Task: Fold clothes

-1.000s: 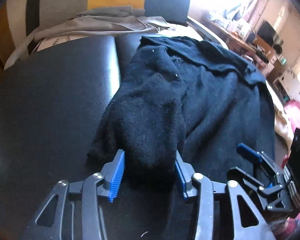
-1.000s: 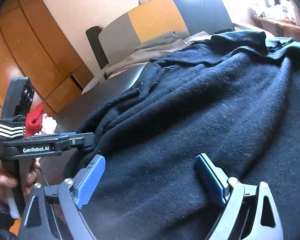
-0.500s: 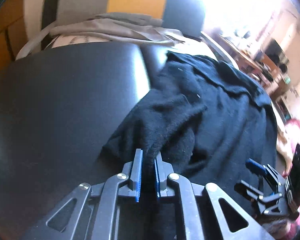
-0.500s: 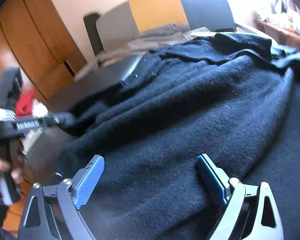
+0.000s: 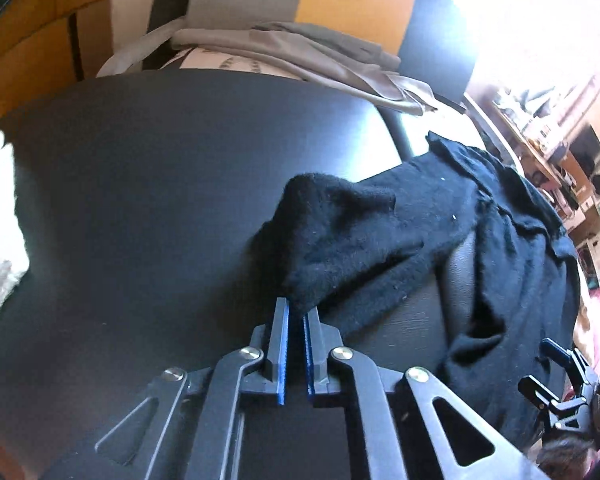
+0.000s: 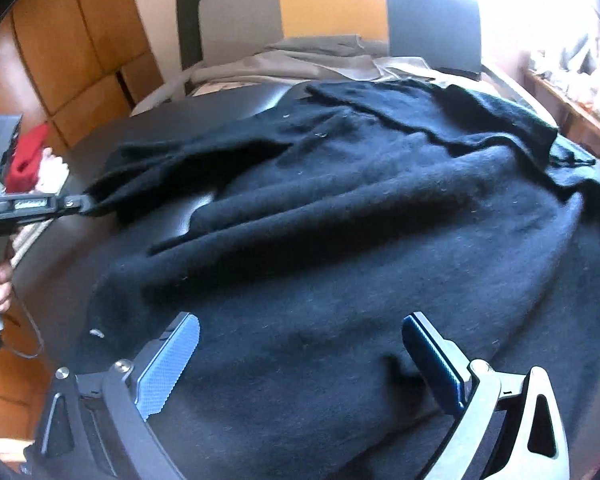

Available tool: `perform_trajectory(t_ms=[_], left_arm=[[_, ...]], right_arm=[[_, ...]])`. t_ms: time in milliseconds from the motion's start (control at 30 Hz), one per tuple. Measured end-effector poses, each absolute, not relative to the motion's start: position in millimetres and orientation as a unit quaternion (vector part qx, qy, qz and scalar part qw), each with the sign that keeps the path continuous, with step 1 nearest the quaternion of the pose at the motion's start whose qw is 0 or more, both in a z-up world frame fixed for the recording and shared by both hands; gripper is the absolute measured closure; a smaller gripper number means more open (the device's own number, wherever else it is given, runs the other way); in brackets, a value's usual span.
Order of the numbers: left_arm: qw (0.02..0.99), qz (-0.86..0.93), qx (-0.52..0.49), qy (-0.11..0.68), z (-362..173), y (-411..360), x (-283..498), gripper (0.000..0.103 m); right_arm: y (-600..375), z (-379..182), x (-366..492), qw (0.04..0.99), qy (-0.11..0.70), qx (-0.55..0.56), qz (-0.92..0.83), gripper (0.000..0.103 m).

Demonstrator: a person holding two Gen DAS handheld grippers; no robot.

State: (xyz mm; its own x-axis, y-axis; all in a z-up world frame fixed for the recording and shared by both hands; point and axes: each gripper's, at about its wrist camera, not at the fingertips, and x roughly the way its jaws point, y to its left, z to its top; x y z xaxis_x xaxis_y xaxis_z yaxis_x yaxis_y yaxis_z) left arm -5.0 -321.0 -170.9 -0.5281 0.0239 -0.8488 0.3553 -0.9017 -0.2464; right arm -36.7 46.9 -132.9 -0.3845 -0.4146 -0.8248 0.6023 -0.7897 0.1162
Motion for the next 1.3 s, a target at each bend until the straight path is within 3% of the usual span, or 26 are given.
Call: perform_trajectory(t_ms=[467, 533, 633, 833, 1033, 1167, 1200, 1233, 1267, 1300], left_arm=[[0.186, -0.872, 0.414, 0.18, -98.5, -422.6, 46.2, 0.101], [0.162, -0.87, 0.43, 0.18, -104.0, -414.4, 42.0, 0.088], [0.102, -0.859, 0.462, 0.196, -129.6, -391.6, 27.5, 0.078], [0.05, -0.831, 0.5, 0.236, -176.4, -362.8, -1.3, 0.048], [0.054, -0.823, 0.522, 0.216, -194.4, -348.0, -18.6, 0.041], [0.093, -0.834, 0.512, 0.182, -192.7, -340.6, -41.1, 0.043], [0.103, -0.836, 0.512, 0.168, -192.9, -337.9, -48.1, 0.054], [0.114, -0.839, 0.509, 0.156, -192.3, -335.7, -54.2, 0.076], [0.118, -0.843, 0.498, 0.164, -187.9, -340.0, -56.9, 0.089], [0.118, -0.848, 0.485, 0.181, -182.2, -346.6, -58.4, 0.09]], right_arm=[[1.1, -144.2, 4.1, 0.408, 0.15, 0.472, -0.766, 0.0], [1.0, -145.3, 15.7, 0.424, 0.181, 0.471, -0.752, 0.0], [12.3, -148.6, 32.3, 0.433, 0.229, 0.463, -0.739, 0.0], [37.6, -149.6, 39.6, 0.429, 0.223, 0.458, -0.746, 0.0], [35.6, -145.9, 37.4, 0.418, 0.212, 0.457, -0.756, 0.0], [34.8, -133.0, 21.0, 0.425, 0.174, 0.468, -0.755, 0.0], [35.6, -126.2, 14.6, 0.425, 0.162, 0.463, -0.76, 0.0], [36.7, -116.2, 6.6, 0.423, 0.151, 0.45, -0.772, 0.0], [37.6, -107.5, -1.8, 0.42, 0.141, 0.439, -0.782, 0.0], [37.7, -100.3, -13.5, 0.416, 0.13, 0.43, -0.791, 0.0]])
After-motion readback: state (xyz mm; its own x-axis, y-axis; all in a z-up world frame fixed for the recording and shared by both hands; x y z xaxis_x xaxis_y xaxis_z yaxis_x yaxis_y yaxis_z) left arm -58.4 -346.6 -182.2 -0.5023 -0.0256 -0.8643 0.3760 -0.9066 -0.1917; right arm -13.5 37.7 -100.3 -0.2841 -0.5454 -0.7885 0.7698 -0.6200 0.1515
